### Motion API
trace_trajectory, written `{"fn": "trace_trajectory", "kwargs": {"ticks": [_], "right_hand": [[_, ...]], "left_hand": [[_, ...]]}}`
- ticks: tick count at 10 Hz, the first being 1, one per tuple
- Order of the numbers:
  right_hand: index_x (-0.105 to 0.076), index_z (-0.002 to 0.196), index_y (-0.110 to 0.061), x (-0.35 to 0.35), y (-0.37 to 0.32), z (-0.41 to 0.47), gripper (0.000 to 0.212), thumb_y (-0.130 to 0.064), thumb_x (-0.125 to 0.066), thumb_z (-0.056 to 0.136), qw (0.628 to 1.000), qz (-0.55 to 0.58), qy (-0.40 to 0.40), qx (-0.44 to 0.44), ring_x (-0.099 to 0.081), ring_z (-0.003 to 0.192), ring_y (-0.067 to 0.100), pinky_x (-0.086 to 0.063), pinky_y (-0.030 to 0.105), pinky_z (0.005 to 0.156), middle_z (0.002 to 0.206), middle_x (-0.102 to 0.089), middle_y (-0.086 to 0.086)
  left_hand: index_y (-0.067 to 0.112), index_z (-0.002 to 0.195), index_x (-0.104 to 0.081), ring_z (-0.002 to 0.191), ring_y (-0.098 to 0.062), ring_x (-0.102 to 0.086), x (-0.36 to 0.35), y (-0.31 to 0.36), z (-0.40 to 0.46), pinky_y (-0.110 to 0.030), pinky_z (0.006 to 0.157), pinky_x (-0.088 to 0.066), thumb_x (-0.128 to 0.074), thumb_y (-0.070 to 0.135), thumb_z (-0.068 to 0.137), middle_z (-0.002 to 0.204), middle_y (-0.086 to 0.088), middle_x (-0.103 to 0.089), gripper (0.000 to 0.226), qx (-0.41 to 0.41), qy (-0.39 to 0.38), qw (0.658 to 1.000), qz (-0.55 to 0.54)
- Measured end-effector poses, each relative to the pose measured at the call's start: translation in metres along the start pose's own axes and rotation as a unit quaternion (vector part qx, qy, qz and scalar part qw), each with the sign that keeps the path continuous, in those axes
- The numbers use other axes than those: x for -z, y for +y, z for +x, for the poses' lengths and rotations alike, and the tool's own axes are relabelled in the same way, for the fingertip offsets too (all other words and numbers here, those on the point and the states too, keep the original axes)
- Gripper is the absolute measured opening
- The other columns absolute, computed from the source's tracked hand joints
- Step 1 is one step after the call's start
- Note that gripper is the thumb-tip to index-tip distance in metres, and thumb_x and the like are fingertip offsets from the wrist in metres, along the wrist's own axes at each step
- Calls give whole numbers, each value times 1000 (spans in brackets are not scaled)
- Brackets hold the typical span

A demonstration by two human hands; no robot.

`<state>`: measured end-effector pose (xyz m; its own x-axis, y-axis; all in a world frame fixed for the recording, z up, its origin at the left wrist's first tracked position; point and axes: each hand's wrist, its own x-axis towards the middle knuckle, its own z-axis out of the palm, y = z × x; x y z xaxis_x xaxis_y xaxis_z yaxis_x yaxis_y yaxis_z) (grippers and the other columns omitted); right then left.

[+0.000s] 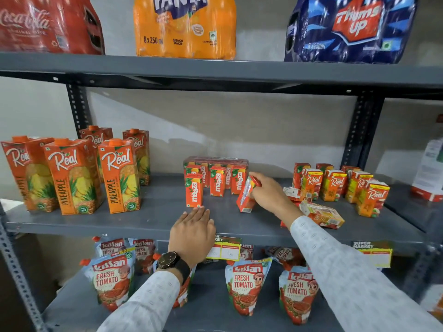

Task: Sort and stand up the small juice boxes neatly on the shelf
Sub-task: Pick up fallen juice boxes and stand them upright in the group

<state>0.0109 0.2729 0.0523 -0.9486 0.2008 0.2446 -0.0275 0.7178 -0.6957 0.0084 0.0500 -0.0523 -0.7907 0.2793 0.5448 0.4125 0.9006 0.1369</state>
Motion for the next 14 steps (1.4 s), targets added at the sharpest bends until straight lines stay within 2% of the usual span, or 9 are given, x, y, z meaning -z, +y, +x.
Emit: {"fn": "trace_trajectory", "kwargs": {"ticks": [1,3,4,5,6,8,10,12,14], "right_hand": [[-45,149,-39,-16,3,4,68,-39,-76,88,999,34,27,20,-57,123,20,-49,42,104,136,-55,0],[-36,155,-35,-49,27,0,77,-6,-71,93,984,149,74,62,-58,123,12,-61,37,89,141,-57,-2],[-30,155,-31,-50,28,3,84,-14,-78,89,981,171,88,37,-62,119,15,-60,33,84,128,-60,-3],[-31,152,-22,-55,22,-1,104,-48,-91,71,988,78,130,27,-61,123,21,-55,41,98,138,-57,2],[-36,135,-23,-57,17,-4,98,-65,-87,64,988,-11,151,12,-67,114,26,-57,40,87,134,-61,5],[-37,131,-24,-57,22,-2,69,-43,-82,83,992,11,122,30,-69,107,23,-50,27,74,126,-65,3],[-36,124,-27,-56,20,-4,81,-60,-86,70,991,24,133,10,-67,107,22,-53,32,80,126,-61,1],[-42,132,-22,-55,22,-2,69,-38,-85,81,992,46,111,34,-66,107,16,-46,23,79,120,-65,-2],[-44,139,-19,-57,24,1,65,-32,-81,87,993,52,98,27,-64,122,26,-55,40,95,137,-63,5]], "left_hand": [[15,131,-64,132,-19,-54,-1,-1,0,-41,113,-37,-21,42,98,138,-5,-62,61,3,2,1000,2],[16,135,-61,135,-17,-51,2,1,0,-39,116,-35,-18,42,98,142,-3,-59,62,0,-1,1000,3],[16,134,-62,134,-16,-52,-1,-1,2,-39,115,-37,-20,41,99,141,-2,-60,61,4,6,1000,5],[15,132,-64,133,-18,-54,-3,-1,1,-40,114,-39,-21,40,99,139,-4,-61,60,3,9,1000,6],[15,135,-61,136,-17,-50,-2,0,1,-40,116,-37,-18,42,98,143,-4,-58,63,1,2,1000,5],[16,137,-60,137,-17,-49,-2,0,0,-39,117,-34,-17,43,98,144,-3,-57,64,3,5,1000,4],[16,135,-61,136,-17,-51,-2,1,0,-39,116,-36,-19,43,99,142,-3,-59,62,4,8,1000,1],[17,137,-59,137,-16,-49,-2,1,1,-39,117,-35,-16,44,98,144,-2,-57,64,5,3,1000,1],[17,136,-60,136,-16,-49,-1,1,0,-39,117,-35,-17,43,98,143,-2,-58,64,8,2,1000,-1]]}}
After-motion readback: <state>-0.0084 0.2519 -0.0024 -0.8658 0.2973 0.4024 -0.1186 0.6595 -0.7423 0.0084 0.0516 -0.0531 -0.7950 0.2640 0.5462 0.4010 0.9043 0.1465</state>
